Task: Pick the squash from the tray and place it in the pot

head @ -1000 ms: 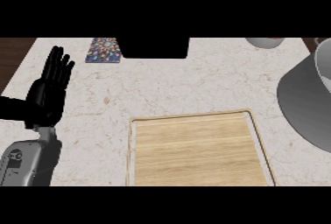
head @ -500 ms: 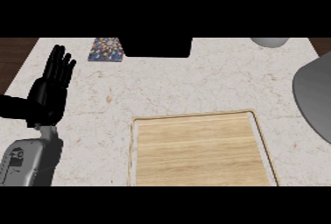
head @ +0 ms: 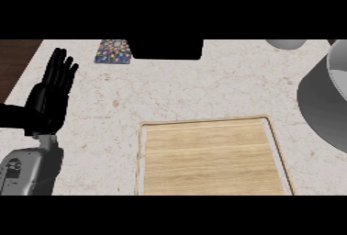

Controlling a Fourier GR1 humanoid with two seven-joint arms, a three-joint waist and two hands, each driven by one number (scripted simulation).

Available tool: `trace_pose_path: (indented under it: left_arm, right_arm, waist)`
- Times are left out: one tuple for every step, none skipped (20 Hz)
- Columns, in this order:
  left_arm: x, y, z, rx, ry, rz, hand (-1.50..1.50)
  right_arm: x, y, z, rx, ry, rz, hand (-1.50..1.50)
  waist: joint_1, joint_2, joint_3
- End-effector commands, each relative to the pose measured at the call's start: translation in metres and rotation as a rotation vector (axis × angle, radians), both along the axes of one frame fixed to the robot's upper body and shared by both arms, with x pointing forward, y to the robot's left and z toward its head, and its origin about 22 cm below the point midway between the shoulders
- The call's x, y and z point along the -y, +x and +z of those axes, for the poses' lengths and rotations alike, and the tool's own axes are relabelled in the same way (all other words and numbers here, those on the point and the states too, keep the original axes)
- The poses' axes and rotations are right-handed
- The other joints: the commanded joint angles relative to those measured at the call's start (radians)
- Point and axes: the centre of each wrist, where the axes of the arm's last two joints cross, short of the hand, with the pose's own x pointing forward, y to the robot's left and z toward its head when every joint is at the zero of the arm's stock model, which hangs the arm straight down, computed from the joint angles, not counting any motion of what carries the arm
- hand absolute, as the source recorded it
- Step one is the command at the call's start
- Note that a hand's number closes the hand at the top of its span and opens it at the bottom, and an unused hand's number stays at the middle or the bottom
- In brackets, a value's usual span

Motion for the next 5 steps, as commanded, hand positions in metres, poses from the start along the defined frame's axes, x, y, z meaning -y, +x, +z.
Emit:
trace_pose_path:
  left_arm:
    - [-0.002,-0.001,0.004,0.017,0.001,-0.008,0.00]
    - [-0.004,-0.002,-0.002,0.007,-0.008,0.009,0.00]
    - [-0.003,0.001,-0.004,0.024,-0.007,0.012,0.00]
    - [0.007,0.003,-0.001,0.011,-0.019,-0.002,0.00]
    - [-0.002,-0.002,-0.007,0.005,-0.010,0.008,0.00]
  right_arm:
    - [0.009,-0.014,0.008,0.080,-0.006,0.080,-1.50]
    - [0.011,-0.021,0.007,0.088,0.020,0.087,-1.50]
    - [0.012,-0.016,0.017,0.089,0.012,0.105,-1.50]
    - [0.008,-0.020,-0.005,0.097,0.024,0.087,-1.50]
    - [0.015,-0.025,0.013,0.090,0.026,0.076,-1.50]
  waist:
    - [0.003,0.003,0.003]
    - [-0.007,0.003,0.004]
    - [-0.007,0.004,0.001]
    - [-0.015,0.005,0.006]
    - [-0.008,0.003,0.004]
